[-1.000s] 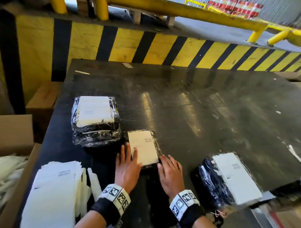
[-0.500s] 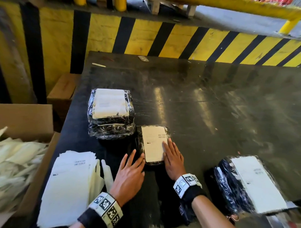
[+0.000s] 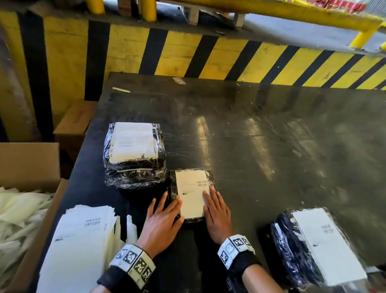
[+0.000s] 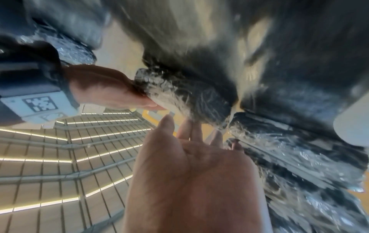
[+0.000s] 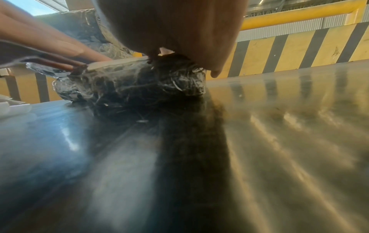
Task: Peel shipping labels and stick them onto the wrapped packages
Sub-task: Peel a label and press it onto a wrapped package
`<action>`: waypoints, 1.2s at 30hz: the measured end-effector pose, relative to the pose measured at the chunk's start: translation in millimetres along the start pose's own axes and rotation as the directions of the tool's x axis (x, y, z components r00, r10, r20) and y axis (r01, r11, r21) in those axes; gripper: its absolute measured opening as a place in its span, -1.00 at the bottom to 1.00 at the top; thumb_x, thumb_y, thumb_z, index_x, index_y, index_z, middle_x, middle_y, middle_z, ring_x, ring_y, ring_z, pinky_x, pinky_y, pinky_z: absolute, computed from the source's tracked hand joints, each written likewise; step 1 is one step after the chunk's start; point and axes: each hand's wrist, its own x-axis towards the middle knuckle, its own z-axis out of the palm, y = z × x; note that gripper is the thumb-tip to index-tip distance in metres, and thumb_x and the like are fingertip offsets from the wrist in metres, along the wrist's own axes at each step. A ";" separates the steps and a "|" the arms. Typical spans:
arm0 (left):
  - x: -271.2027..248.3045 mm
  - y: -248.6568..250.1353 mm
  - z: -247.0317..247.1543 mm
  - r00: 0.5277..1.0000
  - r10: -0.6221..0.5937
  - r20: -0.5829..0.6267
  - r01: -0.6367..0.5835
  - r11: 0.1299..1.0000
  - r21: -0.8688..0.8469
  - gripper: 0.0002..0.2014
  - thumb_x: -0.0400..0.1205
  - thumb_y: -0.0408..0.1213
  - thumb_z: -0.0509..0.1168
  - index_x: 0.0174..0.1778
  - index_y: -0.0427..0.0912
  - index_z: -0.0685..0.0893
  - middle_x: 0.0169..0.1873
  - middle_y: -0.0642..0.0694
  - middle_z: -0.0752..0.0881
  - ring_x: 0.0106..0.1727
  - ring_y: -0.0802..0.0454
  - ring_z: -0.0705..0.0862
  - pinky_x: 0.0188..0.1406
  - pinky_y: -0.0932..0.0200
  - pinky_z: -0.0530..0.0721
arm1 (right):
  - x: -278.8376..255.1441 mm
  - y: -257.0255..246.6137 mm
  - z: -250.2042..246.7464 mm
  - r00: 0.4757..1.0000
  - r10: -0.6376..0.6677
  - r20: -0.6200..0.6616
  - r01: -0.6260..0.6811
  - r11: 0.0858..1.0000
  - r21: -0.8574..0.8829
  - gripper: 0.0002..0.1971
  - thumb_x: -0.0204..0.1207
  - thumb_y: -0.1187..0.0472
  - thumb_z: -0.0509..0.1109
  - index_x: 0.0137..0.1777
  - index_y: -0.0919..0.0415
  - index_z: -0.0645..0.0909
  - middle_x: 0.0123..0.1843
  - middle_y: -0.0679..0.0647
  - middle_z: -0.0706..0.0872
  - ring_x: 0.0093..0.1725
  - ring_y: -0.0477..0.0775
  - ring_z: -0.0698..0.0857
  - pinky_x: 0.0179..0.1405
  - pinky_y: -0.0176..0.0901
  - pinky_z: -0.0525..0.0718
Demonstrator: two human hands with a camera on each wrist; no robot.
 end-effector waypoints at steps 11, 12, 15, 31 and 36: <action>69.3 32.1 -18.6 0.971 -0.015 0.239 0.014 1.000 0.004 -0.42 0.74 0.04 -0.12 0.68 -0.06 -0.01 0.68 0.07 -0.09 0.67 -0.02 -0.29 0.63 -0.09 -0.28 | -1.2 2.0 -1.2 1.000 -0.023 -0.013 0.023 1.000 0.007 -0.46 0.58 -0.23 -0.34 0.59 -0.30 -0.15 0.60 -0.30 -0.34 0.59 -0.24 -0.32 0.58 -0.08 -0.12; 63.1 27.8 -16.8 0.972 -0.046 0.230 0.047 0.999 0.001 -0.41 0.74 0.06 -0.13 0.68 -0.04 -0.05 0.68 0.09 -0.12 0.66 0.00 -0.30 0.63 -0.09 -0.29 | -0.4 2.4 -1.3 1.000 -0.026 -0.006 0.026 1.000 0.011 -0.51 0.65 -0.17 -0.27 0.59 -0.29 -0.15 0.62 -0.29 -0.34 0.60 -0.22 -0.32 0.58 -0.07 -0.14; 41.8 14.2 -15.3 0.977 -0.139 0.163 0.142 0.990 -0.008 -0.39 0.72 0.13 -0.17 0.67 -0.02 -0.04 0.67 0.13 -0.09 0.67 0.04 -0.26 0.61 -0.03 -0.27 | -1.0 2.9 -1.1 1.000 -0.021 -0.004 0.021 1.000 0.019 -0.51 0.64 -0.19 -0.30 0.57 -0.31 -0.19 0.62 -0.28 -0.35 0.60 -0.19 -0.34 0.58 -0.07 -0.18; 56.8 20.0 -11.7 0.967 -0.199 0.158 0.218 0.969 -0.113 -0.37 0.74 0.05 -0.06 0.67 -0.07 -0.12 0.66 0.02 -0.27 0.65 0.03 -0.35 0.62 -0.02 -0.20 | 2.5 8.3 -10.6 0.998 -0.060 0.011 0.059 0.995 0.075 -0.29 0.42 -0.42 -0.37 0.59 -0.28 -0.08 0.61 -0.33 -0.27 0.63 -0.17 -0.25 0.65 0.05 -0.08; 17.7 21.0 2.2 0.936 -0.283 0.211 0.317 0.936 -0.155 -0.11 0.59 0.29 0.12 0.62 0.14 -0.35 0.66 -0.23 -0.25 0.68 -0.17 -0.19 0.61 -0.11 -0.01 | 16.9 22.5 -26.0 0.995 0.040 0.087 -0.046 0.997 0.066 0.01 0.18 -0.66 -0.20 0.63 -0.22 -0.19 0.69 -0.06 -0.21 0.67 0.05 -0.11 0.59 0.08 -0.09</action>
